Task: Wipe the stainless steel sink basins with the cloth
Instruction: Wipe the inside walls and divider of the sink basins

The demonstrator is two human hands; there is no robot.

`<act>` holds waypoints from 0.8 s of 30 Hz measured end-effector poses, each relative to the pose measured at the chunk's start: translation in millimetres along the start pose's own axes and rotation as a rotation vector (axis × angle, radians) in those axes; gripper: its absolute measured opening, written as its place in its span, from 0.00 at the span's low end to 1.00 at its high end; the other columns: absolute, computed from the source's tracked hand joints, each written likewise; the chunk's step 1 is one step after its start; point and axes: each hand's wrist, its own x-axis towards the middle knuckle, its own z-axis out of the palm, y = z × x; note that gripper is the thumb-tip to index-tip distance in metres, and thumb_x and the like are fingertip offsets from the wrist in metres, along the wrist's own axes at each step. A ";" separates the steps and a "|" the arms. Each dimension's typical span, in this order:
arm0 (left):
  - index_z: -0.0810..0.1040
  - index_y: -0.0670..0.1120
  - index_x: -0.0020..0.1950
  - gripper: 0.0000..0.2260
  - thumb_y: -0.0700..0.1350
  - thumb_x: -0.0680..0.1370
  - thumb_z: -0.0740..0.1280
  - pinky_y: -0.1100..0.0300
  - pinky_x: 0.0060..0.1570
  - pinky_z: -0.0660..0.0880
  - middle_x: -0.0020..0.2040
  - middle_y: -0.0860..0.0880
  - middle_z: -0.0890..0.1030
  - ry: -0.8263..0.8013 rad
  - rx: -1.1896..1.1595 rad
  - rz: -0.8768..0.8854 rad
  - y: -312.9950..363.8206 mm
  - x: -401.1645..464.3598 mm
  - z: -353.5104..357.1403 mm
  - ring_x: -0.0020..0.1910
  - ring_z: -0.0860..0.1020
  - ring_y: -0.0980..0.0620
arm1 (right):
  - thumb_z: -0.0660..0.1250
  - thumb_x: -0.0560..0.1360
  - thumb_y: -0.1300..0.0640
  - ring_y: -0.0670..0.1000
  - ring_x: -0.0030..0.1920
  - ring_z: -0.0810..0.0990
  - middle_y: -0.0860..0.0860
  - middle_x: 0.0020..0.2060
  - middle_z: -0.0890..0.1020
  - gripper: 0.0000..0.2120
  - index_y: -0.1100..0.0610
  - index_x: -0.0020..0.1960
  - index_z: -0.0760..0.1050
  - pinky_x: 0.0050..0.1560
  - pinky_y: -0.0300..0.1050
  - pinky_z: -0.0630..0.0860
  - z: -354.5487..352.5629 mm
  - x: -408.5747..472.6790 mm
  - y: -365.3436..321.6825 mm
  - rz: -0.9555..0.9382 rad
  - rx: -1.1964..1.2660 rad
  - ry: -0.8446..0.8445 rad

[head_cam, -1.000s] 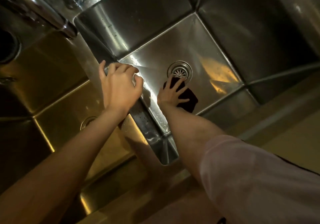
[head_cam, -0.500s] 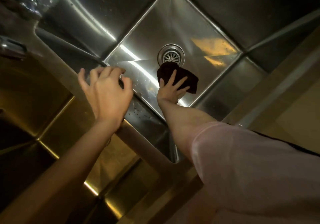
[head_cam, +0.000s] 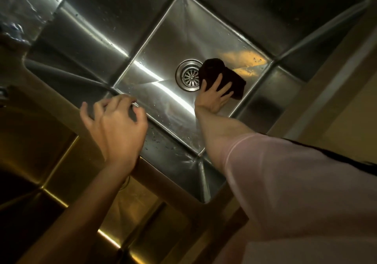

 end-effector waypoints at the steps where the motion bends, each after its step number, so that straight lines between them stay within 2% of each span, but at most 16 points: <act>1: 0.79 0.45 0.59 0.12 0.46 0.79 0.61 0.42 0.71 0.55 0.58 0.45 0.81 -0.001 -0.002 0.000 0.2 -0.3 -0.4 0.62 0.72 0.44 | 0.50 0.79 0.37 0.64 0.76 0.51 0.58 0.77 0.52 0.30 0.46 0.78 0.50 0.75 0.58 0.52 3.1 -8.7 1.8 0.025 0.011 -0.011; 6: 0.80 0.45 0.58 0.13 0.46 0.79 0.61 0.43 0.71 0.54 0.58 0.45 0.81 -0.006 -0.002 -0.002 -0.7 -0.1 -0.6 0.62 0.73 0.44 | 0.51 0.79 0.37 0.67 0.76 0.49 0.60 0.77 0.50 0.31 0.47 0.78 0.50 0.75 0.60 0.50 -6.1 1.0 1.0 0.036 0.004 -0.067; 13: 0.80 0.45 0.58 0.12 0.46 0.78 0.62 0.41 0.71 0.54 0.57 0.45 0.81 -0.017 -0.008 0.004 -0.3 0.6 -0.6 0.61 0.73 0.44 | 0.53 0.79 0.37 0.67 0.76 0.50 0.59 0.77 0.51 0.31 0.46 0.78 0.50 0.76 0.60 0.50 -45.3 94.4 -14.7 0.071 0.062 0.038; 20: 0.80 0.43 0.58 0.15 0.47 0.78 0.59 0.41 0.70 0.56 0.56 0.44 0.82 -0.025 -0.007 -0.012 0.8 0.1 -2.7 0.60 0.73 0.44 | 0.52 0.78 0.37 0.64 0.76 0.50 0.58 0.77 0.52 0.31 0.46 0.78 0.50 0.76 0.58 0.49 -24.8 56.5 -2.1 0.139 0.072 0.031; 24: 0.81 0.43 0.57 0.15 0.47 0.78 0.58 0.42 0.70 0.56 0.55 0.45 0.82 -0.014 -0.013 -0.021 2.2 0.8 -1.9 0.59 0.74 0.44 | 0.54 0.77 0.36 0.65 0.76 0.49 0.58 0.77 0.52 0.32 0.46 0.77 0.52 0.76 0.59 0.47 -37.1 78.4 -10.6 0.117 0.071 0.024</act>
